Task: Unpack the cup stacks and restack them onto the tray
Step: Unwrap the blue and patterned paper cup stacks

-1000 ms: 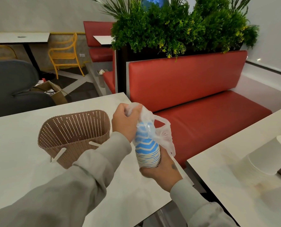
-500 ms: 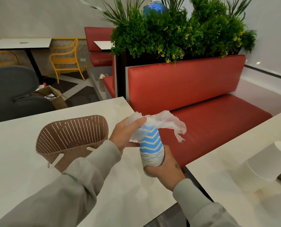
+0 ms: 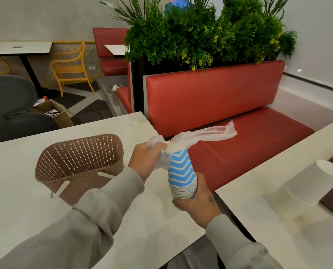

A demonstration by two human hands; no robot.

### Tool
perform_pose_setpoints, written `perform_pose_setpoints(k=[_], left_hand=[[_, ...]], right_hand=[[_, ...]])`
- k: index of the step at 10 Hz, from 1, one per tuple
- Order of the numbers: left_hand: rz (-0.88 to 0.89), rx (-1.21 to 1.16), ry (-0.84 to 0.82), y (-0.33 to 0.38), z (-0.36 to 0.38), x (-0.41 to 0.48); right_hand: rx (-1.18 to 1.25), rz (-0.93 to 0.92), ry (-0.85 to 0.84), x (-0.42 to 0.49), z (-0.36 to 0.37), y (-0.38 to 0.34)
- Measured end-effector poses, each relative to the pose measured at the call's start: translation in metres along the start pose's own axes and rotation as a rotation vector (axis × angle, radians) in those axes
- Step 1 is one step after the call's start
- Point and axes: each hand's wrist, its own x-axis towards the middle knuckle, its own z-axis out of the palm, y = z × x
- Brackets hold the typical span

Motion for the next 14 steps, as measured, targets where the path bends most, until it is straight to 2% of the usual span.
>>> perform_pose_setpoints(k=[1, 3, 5, 7, 9, 10, 11, 12, 14], left_hand=[[-0.020, -0.042, 0.017, -0.004, 0.009, -0.008], [0.021, 0.025, 0.011, -0.006, 0.032, -0.040], [0.015, 0.054, -0.077, -0.010, 0.074, -0.091], [-0.025, -0.001, -0.114, -0.026, 0.146, -0.160], [-0.029, 0.096, -0.169, -0.049, 0.224, -0.238], [-0.119, 0.143, -0.172, -0.059, 0.252, -0.271], [-0.225, 0.065, -0.146, -0.074, 0.275, -0.291], [-0.197, 0.229, -0.160, -0.074, 0.300, -0.308], [-0.438, -0.089, -0.171, -0.084, 0.313, -0.302]], right_hand=[[-0.013, -0.001, 0.031, -0.007, -0.005, 0.008], [0.014, -0.003, 0.036, -0.038, -0.025, 0.020], [0.036, -0.003, 0.082, -0.093, -0.062, 0.044], [0.034, 0.018, 0.143, -0.167, -0.124, 0.087], [0.059, 0.072, 0.219, -0.252, -0.182, 0.133], [0.058, 0.109, 0.240, -0.285, -0.206, 0.154], [0.072, 0.146, 0.250, -0.307, -0.225, 0.171], [0.100, 0.163, 0.285, -0.317, -0.238, 0.184], [0.129, 0.190, 0.344, -0.306, -0.259, 0.200]])
